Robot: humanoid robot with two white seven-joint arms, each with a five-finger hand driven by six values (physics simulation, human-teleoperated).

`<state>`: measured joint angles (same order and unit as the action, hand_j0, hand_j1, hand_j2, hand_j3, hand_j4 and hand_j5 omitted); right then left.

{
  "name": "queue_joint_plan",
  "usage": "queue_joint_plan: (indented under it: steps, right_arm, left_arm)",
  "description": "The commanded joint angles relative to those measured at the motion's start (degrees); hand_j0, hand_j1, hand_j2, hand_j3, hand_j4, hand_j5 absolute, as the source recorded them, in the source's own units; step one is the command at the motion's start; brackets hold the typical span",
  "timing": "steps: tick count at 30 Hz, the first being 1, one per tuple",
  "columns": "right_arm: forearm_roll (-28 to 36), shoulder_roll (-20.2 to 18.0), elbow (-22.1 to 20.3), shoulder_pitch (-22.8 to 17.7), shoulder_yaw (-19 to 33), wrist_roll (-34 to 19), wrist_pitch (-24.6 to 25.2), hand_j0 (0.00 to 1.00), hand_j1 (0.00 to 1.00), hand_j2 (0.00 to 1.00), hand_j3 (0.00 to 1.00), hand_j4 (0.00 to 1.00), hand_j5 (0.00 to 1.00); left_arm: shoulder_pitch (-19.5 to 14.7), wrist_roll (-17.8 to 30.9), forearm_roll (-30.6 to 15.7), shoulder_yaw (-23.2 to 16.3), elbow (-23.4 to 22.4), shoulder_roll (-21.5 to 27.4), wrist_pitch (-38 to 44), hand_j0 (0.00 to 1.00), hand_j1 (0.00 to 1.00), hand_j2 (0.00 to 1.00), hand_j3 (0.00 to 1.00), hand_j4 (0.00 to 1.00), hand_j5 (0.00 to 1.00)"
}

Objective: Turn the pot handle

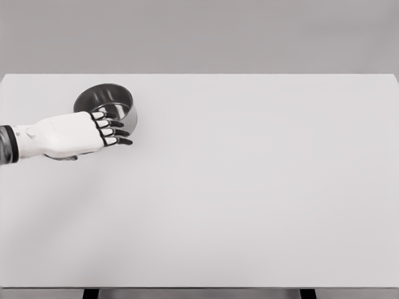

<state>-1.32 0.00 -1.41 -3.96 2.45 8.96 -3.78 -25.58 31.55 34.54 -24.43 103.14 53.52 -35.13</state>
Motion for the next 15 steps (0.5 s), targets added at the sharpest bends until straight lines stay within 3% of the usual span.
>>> queue_joint_plan:
  steps: [1,4,7,8,12,15]
  right_arm:
    - [0.00,0.00,0.00,0.00,0.01,0.00,0.00,1.00,1.00,1.00,1.00,1.00,1.00]
    - [0.00,0.00,0.00,0.00,0.01,0.00,0.00,1.00,1.00,1.00,1.00,1.00,1.00]
    - [0.00,0.00,0.00,0.00,0.01,0.00,0.00,1.00,1.00,1.00,1.00,1.00,1.00]
    - [0.00,0.00,0.00,0.00,0.01,0.00,0.00,1.00,1.00,1.00,1.00,1.00,1.00]
    - [0.00,0.00,0.00,0.00,0.01,0.00,0.00,1.00,1.00,1.00,1.00,1.00,1.00]
    - [0.00,0.00,0.00,0.00,0.01,0.00,0.00,1.00,1.00,1.00,1.00,1.00,1.00]
  left_arm:
    - [0.00,-0.17,-10.09,1.13,0.04,0.09,0.13,1.00,1.00,1.00,1.00,1.00,1.00]
    - [0.18,0.09,-22.22,5.18,0.04,3.07,0.13,1.00,1.00,1.00,1.00,1.00,1.00]
    - [0.26,0.26,-26.45,8.34,0.04,4.22,0.13,1.00,1.00,1.00,1.00,1.00,1.00]
    - [0.61,0.35,-31.36,8.08,0.04,6.06,0.13,1.00,1.00,1.00,1.00,1.00,1.00]
    - [7.55,0.44,-47.97,7.73,0.04,12.65,0.13,1.00,1.00,1.00,1.00,1.00,1.00]
    - [11.33,0.44,-51.06,7.64,0.04,14.33,0.13,1.00,1.00,1.00,1.00,1.00,1.00]
